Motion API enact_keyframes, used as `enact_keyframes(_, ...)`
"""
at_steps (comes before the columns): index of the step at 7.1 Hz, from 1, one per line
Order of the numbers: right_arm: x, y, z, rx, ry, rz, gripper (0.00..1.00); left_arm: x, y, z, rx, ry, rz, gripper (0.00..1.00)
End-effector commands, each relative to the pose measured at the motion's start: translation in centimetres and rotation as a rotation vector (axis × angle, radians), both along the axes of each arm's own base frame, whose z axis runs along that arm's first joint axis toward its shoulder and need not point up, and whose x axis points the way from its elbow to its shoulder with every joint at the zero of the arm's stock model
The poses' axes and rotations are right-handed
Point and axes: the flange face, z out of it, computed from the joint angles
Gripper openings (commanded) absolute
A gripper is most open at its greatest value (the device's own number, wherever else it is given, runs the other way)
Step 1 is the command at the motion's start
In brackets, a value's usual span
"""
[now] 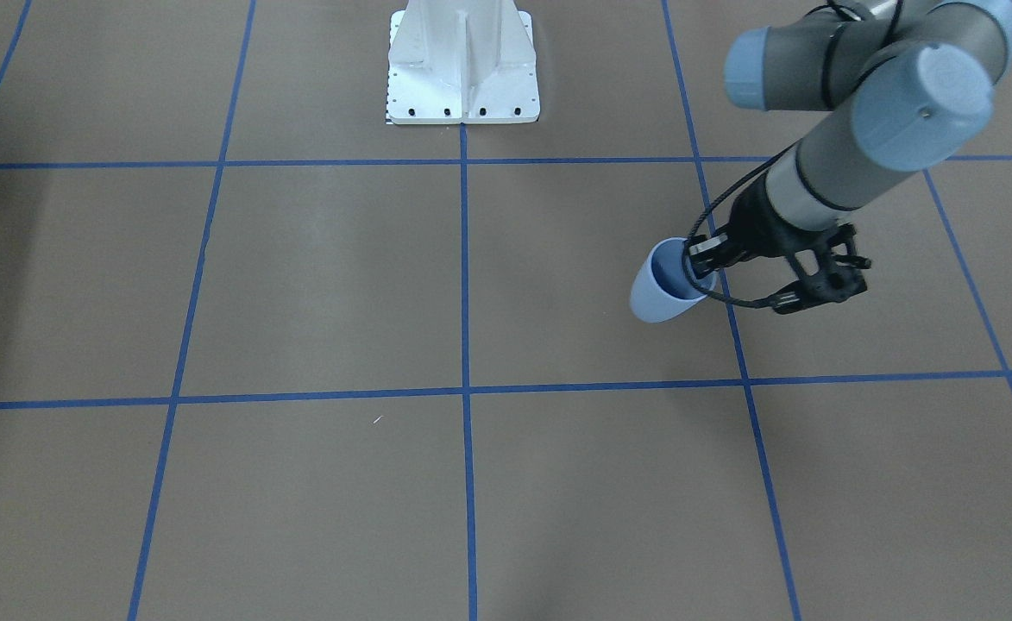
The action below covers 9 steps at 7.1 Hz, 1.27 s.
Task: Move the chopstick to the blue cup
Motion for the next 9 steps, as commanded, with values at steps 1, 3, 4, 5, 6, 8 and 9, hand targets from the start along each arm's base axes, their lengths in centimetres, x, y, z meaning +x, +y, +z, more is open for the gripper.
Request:
enact_keyframes(1, 0.0, 0.0, -0.1, 0.003, 0.006, -0.001, 1.0, 9.8, -0.5, -6.5, -0.053, -0.005, -0.018, 0.0)
enact_keyframes(3, 0.0, -0.1, -0.2, 0.005, 0.006, -0.001, 1.0, 16.0, -0.1, -8.2, -0.062, -0.002, -0.02, 0.0)
enact_keyframes(4, 0.0, -0.1, -0.2, 0.005, 0.005, -0.002, 1.0, 18.2, 1.7, -8.9, -0.059, -0.009, -0.009, 0.0)
enact_keyframes(5, 0.0, -0.2, -0.3, 0.006, 0.003, -0.002, 1.0, 18.7, 1.7, -8.4, -0.06, -0.021, -0.01, 0.0)
enact_keyframes(6, 0.0, -0.1, -0.2, 0.005, 0.003, -0.002, 1.0, 19.3, 1.5, -7.9, -0.053, -0.033, -0.018, 0.0)
enact_keyframes(8, -0.1, -0.2, -0.3, 0.006, 0.0, -0.003, 1.0, 20.4, 1.0, -7.1, -0.037, -0.015, -0.017, 0.0)
enact_keyframes(9, -0.1, -0.2, -0.2, 0.005, 0.0, -0.003, 1.0, 20.4, 1.0, -7.3, -0.036, -0.013, -0.018, 0.0)
